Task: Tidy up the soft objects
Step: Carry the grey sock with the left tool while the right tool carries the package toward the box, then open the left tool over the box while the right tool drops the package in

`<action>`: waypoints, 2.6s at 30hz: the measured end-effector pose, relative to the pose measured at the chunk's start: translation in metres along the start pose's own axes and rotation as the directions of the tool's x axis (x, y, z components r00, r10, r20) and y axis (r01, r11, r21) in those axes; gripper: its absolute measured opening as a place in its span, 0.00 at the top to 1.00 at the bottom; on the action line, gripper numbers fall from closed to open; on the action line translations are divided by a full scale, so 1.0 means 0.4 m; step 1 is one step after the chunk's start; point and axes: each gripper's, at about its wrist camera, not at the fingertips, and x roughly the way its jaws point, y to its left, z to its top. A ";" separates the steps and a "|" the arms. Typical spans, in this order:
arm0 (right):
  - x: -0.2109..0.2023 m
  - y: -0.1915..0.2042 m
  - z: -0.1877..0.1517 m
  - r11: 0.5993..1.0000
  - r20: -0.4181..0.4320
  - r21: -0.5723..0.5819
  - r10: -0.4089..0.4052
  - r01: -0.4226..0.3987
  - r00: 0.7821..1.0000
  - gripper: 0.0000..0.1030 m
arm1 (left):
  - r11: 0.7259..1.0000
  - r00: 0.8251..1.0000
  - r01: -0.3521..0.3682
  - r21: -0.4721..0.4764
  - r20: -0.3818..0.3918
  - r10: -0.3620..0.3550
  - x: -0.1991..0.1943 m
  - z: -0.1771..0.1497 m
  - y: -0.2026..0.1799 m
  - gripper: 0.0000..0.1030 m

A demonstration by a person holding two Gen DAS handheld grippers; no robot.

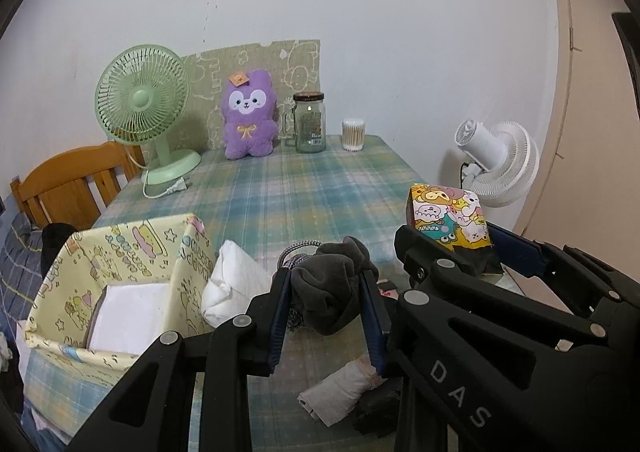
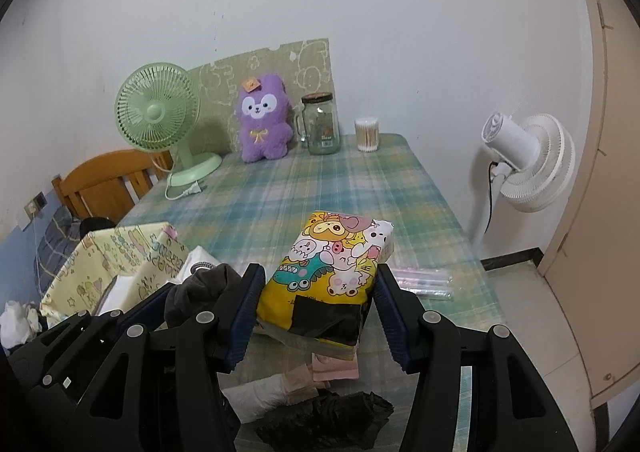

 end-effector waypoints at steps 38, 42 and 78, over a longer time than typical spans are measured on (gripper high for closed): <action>-0.032 0.201 0.091 0.999 0.083 -0.030 0.032 -0.030 0.996 0.43 | 1.000 0.996 -0.027 0.014 0.081 0.026 -0.080 0.082 0.183 0.68; -0.013 0.234 0.096 0.998 0.080 -0.037 0.052 -0.049 0.995 0.43 | 0.999 0.996 -0.047 0.005 0.081 0.046 -0.076 0.083 0.218 0.67; 0.197 0.480 0.018 0.971 -0.101 -0.139 0.182 -0.195 0.978 0.43 | 0.986 0.983 -0.155 -0.069 -0.107 0.147 0.063 -0.015 0.496 0.38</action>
